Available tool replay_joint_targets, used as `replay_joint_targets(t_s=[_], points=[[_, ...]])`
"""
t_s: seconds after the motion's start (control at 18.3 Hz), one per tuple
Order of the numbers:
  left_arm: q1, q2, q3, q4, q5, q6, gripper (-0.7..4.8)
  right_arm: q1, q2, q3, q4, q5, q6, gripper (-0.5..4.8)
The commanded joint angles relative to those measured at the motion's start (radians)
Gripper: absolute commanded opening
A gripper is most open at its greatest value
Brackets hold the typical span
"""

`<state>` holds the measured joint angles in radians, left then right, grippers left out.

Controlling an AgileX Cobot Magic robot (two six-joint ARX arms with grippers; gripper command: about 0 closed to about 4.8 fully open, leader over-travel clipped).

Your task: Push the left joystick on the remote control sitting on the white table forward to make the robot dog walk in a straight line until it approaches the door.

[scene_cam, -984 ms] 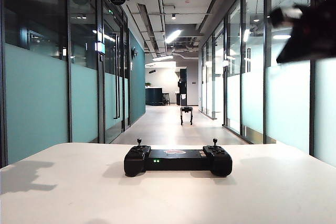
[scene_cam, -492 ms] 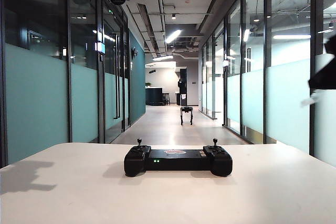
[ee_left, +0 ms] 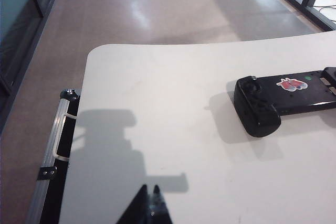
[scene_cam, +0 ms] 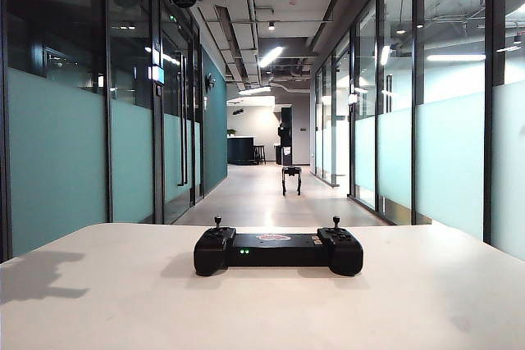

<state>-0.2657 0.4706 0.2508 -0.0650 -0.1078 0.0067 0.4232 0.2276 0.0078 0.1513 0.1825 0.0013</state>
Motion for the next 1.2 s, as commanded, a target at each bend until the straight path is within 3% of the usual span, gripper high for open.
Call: replay_joint_targets(t_s=[0.05, 0.27, 0.55, 0.77, 0.98, 1.2], points=[[0.0, -0.001, 0.004, 0.01, -0.001, 0.0, -0.05, -0.068, -0.034, -0.009, -0.007, -0.002, -0.006, -0.05], [0.0, -0.001, 0.004, 0.01, -0.001, 0.0, -0.05, -0.181, -0.118, -0.009, -0.051, -0.019, -0.006, -0.04], [0.0, -0.001, 0.004, 0.01, -0.001, 0.0, -0.05, -0.294, -0.232, -0.009, -0.151, -0.141, -0.006, -0.05], [0.0, -0.001, 0.004, 0.008, -0.001, 0.0, -0.05, -0.307, -0.229, -0.009, -0.17, -0.13, -0.006, -0.04], [0.0, -0.001, 0.004, 0.007, -0.001, 0.0, -0.05, -0.307, -0.229, -0.009, -0.172, -0.043, -0.006, -0.04], [0.0, -0.001, 0.004, 0.007, -0.001, 0.0, -0.05, -0.306, -0.229, -0.009, -0.167, -0.047, 0.007, -0.04]])
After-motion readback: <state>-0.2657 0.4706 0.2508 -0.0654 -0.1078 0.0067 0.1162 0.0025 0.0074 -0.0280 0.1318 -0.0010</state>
